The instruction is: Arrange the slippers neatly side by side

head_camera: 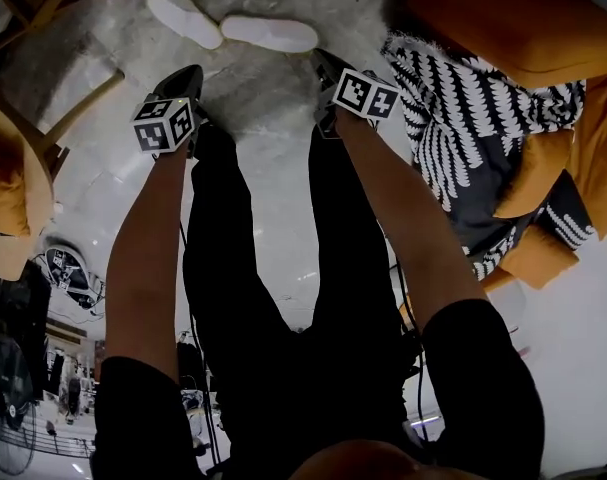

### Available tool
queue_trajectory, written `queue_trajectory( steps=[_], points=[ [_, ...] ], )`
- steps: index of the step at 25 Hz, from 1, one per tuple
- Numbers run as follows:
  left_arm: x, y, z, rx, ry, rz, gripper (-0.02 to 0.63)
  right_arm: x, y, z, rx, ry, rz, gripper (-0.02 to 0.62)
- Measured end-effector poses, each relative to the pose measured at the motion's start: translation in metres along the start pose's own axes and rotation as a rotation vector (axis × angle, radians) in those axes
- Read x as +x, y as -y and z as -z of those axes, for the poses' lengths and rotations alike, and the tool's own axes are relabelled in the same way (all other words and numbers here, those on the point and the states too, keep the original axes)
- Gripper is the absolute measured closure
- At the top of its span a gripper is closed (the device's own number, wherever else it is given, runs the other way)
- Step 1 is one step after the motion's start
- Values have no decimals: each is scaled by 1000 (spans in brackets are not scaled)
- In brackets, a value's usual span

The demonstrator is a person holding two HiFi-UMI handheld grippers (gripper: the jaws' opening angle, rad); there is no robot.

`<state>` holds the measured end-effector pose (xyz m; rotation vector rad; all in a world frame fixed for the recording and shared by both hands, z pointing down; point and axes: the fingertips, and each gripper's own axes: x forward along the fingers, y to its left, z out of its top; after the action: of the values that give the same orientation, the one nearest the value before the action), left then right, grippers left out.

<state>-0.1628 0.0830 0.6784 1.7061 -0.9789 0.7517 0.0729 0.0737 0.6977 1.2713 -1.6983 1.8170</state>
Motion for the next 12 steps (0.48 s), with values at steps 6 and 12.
queue_trajectory(
  steps=[6,12],
  points=[
    [30,-2,-13,55,3,7,592,28,21,5,182,-2,-28,561],
    [59,11,-22,148,-31,65,592,61,40,10,287,4,-47,557]
  ],
)
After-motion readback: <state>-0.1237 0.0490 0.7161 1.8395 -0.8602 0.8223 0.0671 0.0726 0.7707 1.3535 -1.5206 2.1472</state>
